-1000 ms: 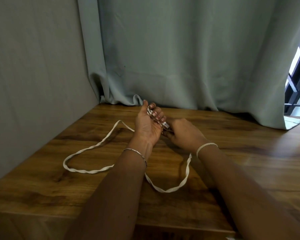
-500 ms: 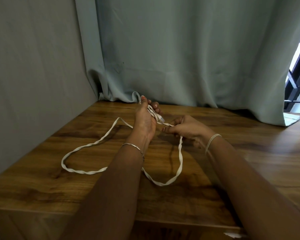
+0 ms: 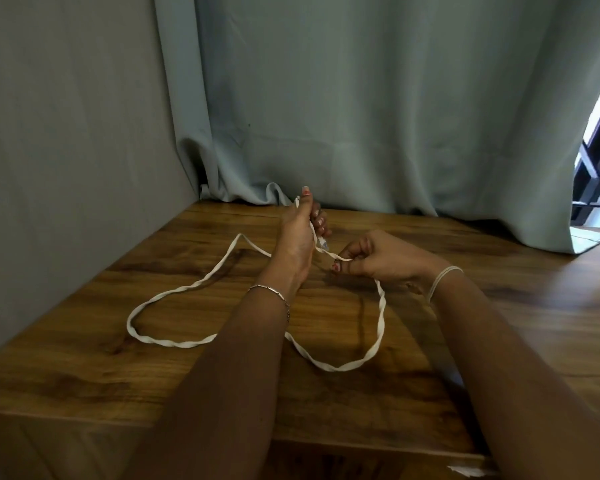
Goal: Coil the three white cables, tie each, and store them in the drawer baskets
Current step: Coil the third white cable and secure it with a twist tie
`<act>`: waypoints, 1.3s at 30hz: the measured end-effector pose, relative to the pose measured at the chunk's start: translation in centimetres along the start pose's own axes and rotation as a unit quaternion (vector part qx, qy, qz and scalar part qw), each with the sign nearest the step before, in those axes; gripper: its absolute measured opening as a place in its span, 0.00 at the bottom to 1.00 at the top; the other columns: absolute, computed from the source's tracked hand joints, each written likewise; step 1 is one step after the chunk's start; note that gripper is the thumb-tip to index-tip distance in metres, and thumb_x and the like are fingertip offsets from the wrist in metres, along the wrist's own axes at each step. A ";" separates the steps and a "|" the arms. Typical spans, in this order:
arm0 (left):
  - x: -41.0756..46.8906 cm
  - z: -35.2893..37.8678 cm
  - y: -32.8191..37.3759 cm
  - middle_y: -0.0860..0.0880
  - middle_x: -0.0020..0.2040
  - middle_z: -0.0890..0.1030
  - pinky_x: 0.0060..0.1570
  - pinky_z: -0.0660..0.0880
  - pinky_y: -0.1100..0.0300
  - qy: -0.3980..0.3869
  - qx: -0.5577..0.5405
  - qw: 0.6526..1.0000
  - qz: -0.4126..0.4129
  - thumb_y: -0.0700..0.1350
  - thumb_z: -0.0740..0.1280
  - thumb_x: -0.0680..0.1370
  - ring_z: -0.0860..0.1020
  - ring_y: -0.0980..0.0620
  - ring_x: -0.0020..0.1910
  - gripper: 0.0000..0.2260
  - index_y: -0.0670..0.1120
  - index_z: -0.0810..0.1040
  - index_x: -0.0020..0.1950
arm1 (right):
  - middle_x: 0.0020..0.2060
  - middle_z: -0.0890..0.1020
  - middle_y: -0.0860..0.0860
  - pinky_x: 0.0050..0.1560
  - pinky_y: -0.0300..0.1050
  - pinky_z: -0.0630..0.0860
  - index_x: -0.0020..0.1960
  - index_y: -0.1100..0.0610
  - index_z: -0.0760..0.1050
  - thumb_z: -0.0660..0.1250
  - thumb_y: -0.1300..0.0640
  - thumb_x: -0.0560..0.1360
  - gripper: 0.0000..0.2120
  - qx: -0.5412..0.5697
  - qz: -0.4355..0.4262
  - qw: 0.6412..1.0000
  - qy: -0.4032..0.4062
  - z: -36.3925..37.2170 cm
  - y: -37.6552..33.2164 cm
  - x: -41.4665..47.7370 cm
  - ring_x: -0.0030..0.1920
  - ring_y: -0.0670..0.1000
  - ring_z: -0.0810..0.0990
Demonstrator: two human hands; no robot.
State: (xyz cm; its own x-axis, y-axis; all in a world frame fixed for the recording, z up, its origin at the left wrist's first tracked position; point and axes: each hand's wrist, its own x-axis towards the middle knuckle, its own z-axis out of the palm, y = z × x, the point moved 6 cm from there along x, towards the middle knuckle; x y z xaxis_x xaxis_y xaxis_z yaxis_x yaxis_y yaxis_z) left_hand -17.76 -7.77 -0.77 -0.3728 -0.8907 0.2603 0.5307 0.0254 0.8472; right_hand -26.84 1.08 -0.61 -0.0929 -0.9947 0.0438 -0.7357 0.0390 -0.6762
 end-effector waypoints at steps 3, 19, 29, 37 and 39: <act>-0.1 0.5 -0.1 0.52 0.28 0.69 0.34 0.69 0.60 -0.012 0.179 0.982 0.055 0.51 0.57 0.83 0.68 0.54 0.29 0.18 0.47 0.68 0.34 | 0.46 0.84 0.61 0.52 0.59 0.76 0.47 0.57 0.84 0.73 0.54 0.73 0.07 -0.002 -0.005 1.000 -0.006 -0.3 0.1 -0.1 0.45 0.57 0.79; -1.2 1.7 -0.7 0.48 0.37 0.78 0.37 0.71 0.65 -0.081 0.438 0.888 0.116 0.50 0.52 0.84 0.76 0.56 0.37 0.17 0.44 0.74 0.43 | 0.48 0.82 0.55 0.46 0.34 0.78 0.57 0.65 0.74 0.66 0.70 0.75 0.11 0.152 -0.131 0.965 0.171 -2.9 -0.6 -0.4 0.44 0.45 0.82; -1.4 1.3 -1.8 0.50 0.24 0.69 0.31 0.67 0.59 -0.114 0.318 0.939 -0.062 0.65 0.52 0.80 0.69 0.51 0.25 0.29 0.45 0.74 0.32 | 0.40 0.84 0.53 0.33 0.52 0.79 0.55 0.56 0.79 0.58 0.51 0.77 0.14 -0.320 -0.259 0.826 0.384 -4.5 -1.3 -1.8 0.37 0.57 0.83; -3.6 3.0 -2.2 0.52 0.21 0.59 0.28 0.63 0.61 -0.276 0.092 0.931 -0.220 0.63 0.54 0.80 0.59 0.54 0.23 0.27 0.46 0.63 0.28 | 0.40 0.79 0.55 0.27 0.41 0.65 0.69 0.54 0.73 0.64 0.57 0.76 0.22 -0.412 -0.231 0.772 0.426 -3.7 0.0 -1.2 0.31 0.56 0.78; -3.7 3.2 -2.1 0.52 0.20 0.60 0.25 0.63 0.62 -0.278 0.048 0.933 -0.224 0.61 0.54 0.81 0.60 0.54 0.21 0.27 0.46 0.63 0.28 | 0.42 0.79 0.55 0.30 0.41 0.65 0.72 0.52 0.70 0.60 0.49 0.74 0.26 -0.388 -0.205 0.799 0.410 -3.3 -0.1 -0.8 0.34 0.55 0.78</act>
State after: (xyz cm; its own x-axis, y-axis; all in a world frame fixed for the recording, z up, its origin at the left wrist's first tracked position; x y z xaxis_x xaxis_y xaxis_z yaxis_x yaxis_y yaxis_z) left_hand -19.95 -3.04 -2.00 -0.8918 -0.4499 0.0484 0.1673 -0.2286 0.9590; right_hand -28.94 2.19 1.82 0.0888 -0.5539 0.8278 -0.9824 0.0887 0.1647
